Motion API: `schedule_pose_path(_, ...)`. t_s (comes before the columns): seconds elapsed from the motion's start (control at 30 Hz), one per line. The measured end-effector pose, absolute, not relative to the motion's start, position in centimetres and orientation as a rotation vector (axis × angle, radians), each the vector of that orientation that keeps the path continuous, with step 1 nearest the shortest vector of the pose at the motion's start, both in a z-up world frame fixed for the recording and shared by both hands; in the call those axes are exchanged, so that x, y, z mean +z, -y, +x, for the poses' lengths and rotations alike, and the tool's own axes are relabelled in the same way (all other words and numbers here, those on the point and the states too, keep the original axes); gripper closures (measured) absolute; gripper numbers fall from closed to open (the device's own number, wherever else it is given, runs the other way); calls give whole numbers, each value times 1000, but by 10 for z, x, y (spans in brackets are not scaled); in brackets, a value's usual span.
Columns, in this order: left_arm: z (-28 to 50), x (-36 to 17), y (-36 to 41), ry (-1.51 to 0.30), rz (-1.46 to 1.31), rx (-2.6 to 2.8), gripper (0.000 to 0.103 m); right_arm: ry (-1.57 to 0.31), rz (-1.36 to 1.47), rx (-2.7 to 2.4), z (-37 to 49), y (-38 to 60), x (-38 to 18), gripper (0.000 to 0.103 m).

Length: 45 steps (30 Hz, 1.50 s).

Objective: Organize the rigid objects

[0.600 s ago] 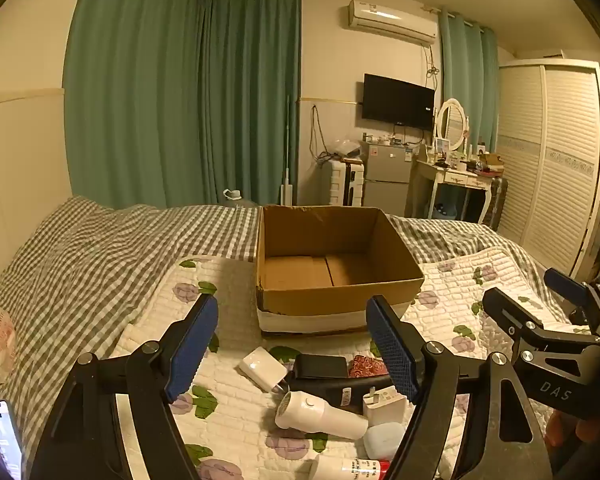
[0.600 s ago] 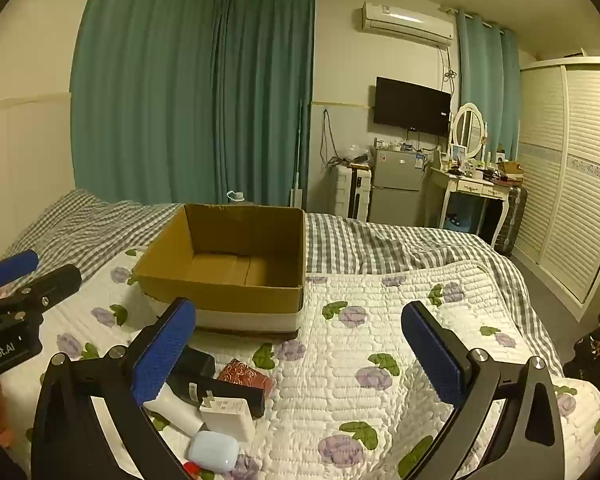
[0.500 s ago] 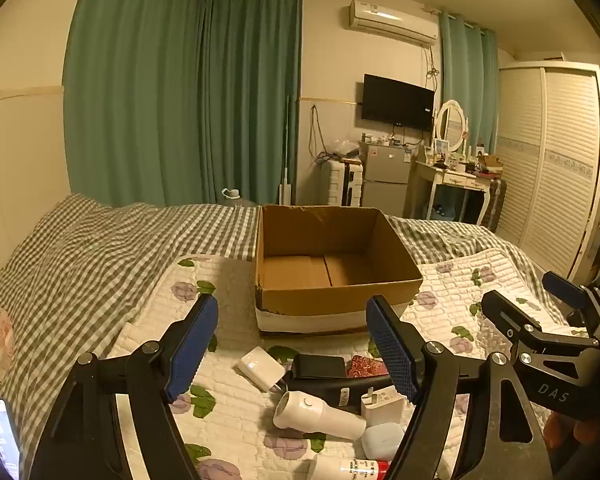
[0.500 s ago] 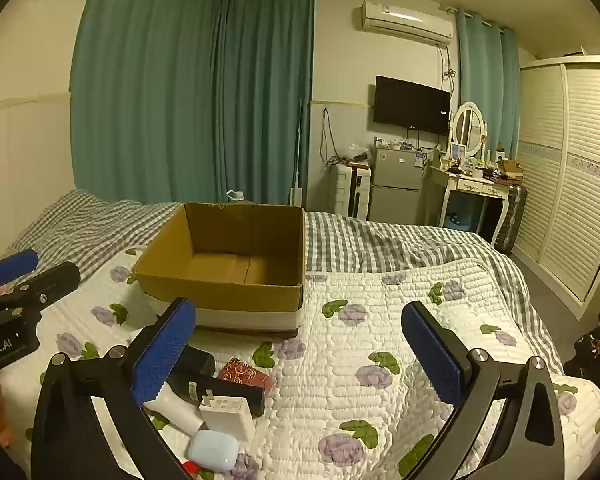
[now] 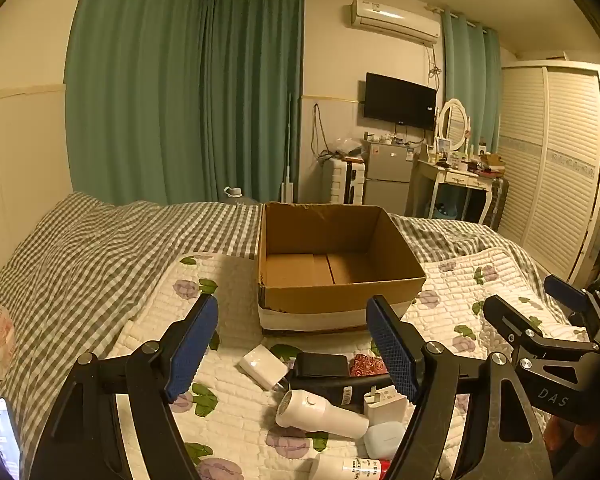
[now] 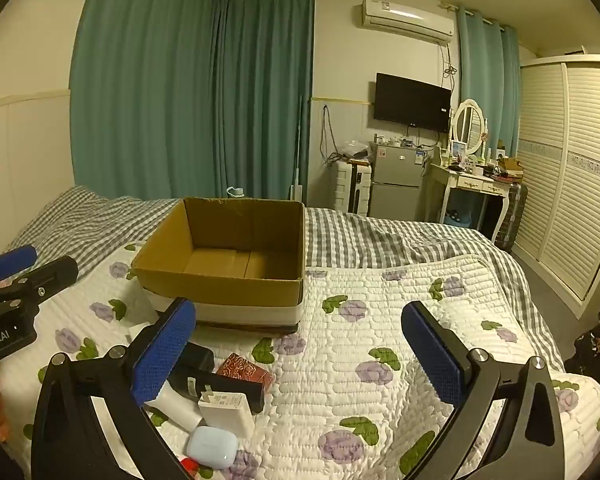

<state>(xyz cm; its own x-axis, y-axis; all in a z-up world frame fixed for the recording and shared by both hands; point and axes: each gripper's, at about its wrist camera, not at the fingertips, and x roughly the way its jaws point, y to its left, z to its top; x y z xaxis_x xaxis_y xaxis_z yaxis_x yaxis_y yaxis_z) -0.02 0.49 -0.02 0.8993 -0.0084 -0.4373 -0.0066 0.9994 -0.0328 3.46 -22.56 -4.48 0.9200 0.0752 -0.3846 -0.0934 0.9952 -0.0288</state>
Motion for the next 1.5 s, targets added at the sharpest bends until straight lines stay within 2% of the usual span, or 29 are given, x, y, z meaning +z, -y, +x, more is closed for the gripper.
schedule_pose_path(1.5,-1,0,-4,-448,-34,-1,24,-402,-47,86,35,225,-47,0)
